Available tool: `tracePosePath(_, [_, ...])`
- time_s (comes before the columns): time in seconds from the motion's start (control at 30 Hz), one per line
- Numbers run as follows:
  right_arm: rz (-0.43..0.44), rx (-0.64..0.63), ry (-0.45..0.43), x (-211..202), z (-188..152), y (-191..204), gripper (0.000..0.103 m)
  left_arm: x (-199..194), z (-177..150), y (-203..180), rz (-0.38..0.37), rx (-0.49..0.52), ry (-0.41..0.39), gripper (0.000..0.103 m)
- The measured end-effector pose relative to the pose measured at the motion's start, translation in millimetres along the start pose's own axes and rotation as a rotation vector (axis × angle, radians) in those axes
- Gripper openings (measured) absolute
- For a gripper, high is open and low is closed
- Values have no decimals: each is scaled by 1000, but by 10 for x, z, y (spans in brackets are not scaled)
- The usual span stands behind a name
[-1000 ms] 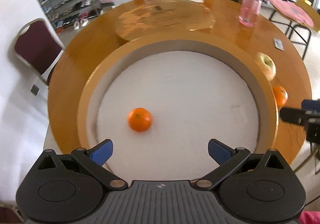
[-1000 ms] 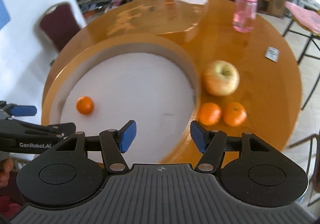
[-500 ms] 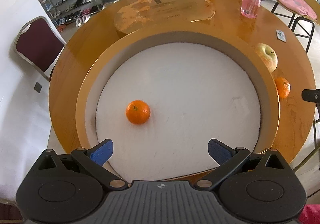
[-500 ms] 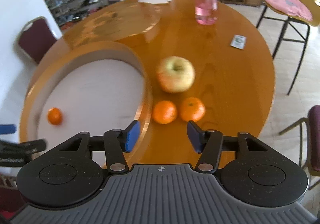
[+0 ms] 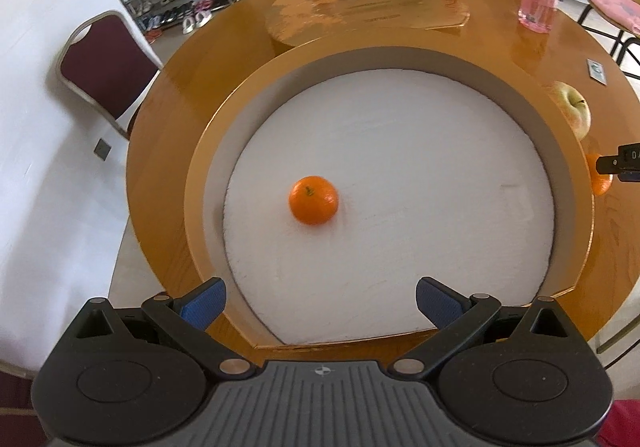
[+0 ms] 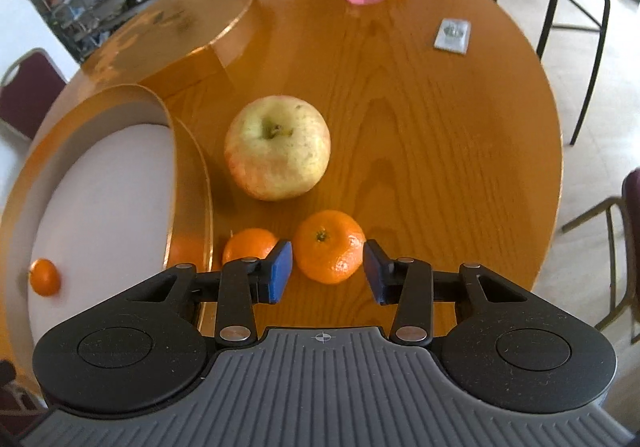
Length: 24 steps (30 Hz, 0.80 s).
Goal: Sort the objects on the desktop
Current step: 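Move the right gripper back to the remaining oranges and grasp one, then carry the second orange with the right gripper into the tray and release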
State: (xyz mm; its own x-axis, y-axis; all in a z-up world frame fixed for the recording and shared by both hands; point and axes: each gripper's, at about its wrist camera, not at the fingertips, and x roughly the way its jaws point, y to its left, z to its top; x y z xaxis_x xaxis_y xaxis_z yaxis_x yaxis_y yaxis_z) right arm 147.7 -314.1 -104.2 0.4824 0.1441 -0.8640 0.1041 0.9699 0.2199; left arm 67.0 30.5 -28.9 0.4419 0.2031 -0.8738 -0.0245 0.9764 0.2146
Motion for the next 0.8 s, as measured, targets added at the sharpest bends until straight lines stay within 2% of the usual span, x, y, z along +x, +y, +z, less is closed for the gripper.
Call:
tracePosePath(0.23, [-18, 13, 8, 151, 41, 15, 46, -4, 7, 2, 0, -9, 3, 102])
tracePosePath(0.3, [-29, 4, 11, 147, 55, 27, 41, -9, 5, -5, -1, -6, 1, 102])
tracePosePath(0.4, [-43, -7, 32, 134, 60, 29, 41, -15, -2, 5, -2, -7, -1, 102])
tracePosePath(0.43, [-51, -15, 34, 130, 60, 29, 42, -10, -1, 11, -3, -9, 0, 102])
tracePosePath(0.5, [-58, -21, 38, 142, 61, 35, 50, -5, -3, 19, -4, -10, 3, 102])
tracePosePath(0.8, [-83, -40, 54, 209, 65, 71, 52, -12, -14, 48, -8, -6, 1, 102])
